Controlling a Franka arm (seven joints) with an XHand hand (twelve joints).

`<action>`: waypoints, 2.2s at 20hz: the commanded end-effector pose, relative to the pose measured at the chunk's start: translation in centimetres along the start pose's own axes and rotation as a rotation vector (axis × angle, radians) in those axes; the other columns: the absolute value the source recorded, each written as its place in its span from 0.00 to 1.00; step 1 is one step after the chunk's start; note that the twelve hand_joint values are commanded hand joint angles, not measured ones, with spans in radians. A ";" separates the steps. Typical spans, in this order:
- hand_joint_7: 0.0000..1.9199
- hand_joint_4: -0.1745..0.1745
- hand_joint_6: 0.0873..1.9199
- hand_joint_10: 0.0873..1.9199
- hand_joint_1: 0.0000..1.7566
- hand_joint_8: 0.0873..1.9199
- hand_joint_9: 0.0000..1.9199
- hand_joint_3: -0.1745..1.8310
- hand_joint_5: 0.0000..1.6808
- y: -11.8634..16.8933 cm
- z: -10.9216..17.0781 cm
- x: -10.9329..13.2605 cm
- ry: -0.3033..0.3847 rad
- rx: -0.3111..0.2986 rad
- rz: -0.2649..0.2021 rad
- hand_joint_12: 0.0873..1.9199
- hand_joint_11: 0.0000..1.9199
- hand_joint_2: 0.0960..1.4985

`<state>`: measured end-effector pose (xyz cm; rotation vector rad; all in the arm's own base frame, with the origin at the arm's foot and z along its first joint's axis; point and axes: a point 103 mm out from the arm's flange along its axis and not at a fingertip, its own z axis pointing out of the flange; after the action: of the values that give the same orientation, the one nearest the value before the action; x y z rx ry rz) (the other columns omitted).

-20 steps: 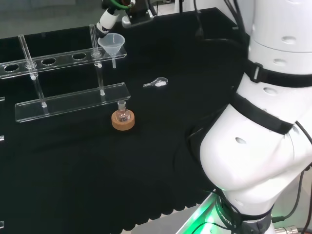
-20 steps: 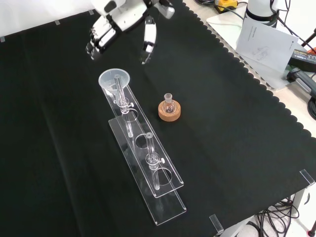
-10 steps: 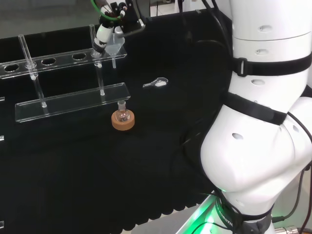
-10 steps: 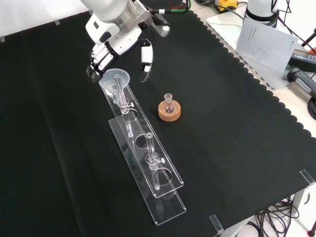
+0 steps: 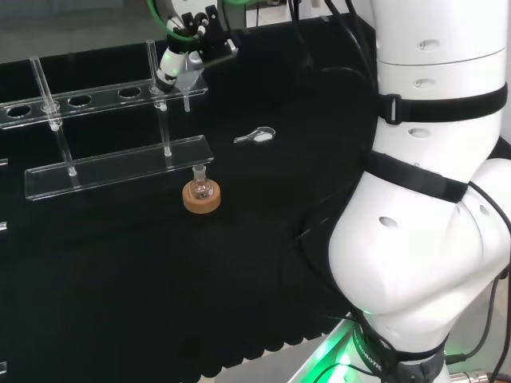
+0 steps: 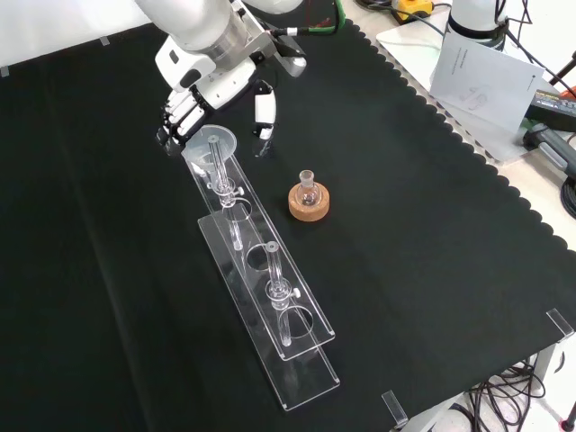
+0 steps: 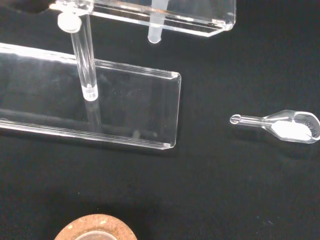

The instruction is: Pick up the funnel from the transparent funnel stand.

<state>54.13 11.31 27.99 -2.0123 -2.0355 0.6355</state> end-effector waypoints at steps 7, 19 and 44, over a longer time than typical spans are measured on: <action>0.00 0.49 0.00 0.45 0.38 0.16 0.05 0.27 0.02 1.0 0.8 -0.1 0.008 0.004 -0.004 0.77 0.18 0.43; 0.00 0.46 0.00 0.42 0.39 0.26 0.12 0.29 0.06 2.0 1.8 -0.2 -0.016 0.036 0.012 0.76 0.20 0.44; 0.36 0.31 0.02 0.32 0.40 0.40 0.53 0.30 0.37 -2.8 -2.8 -1.1 -0.120 -0.193 0.049 0.66 0.29 0.55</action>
<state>54.10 10.62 29.95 -2.1694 -2.1891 0.5599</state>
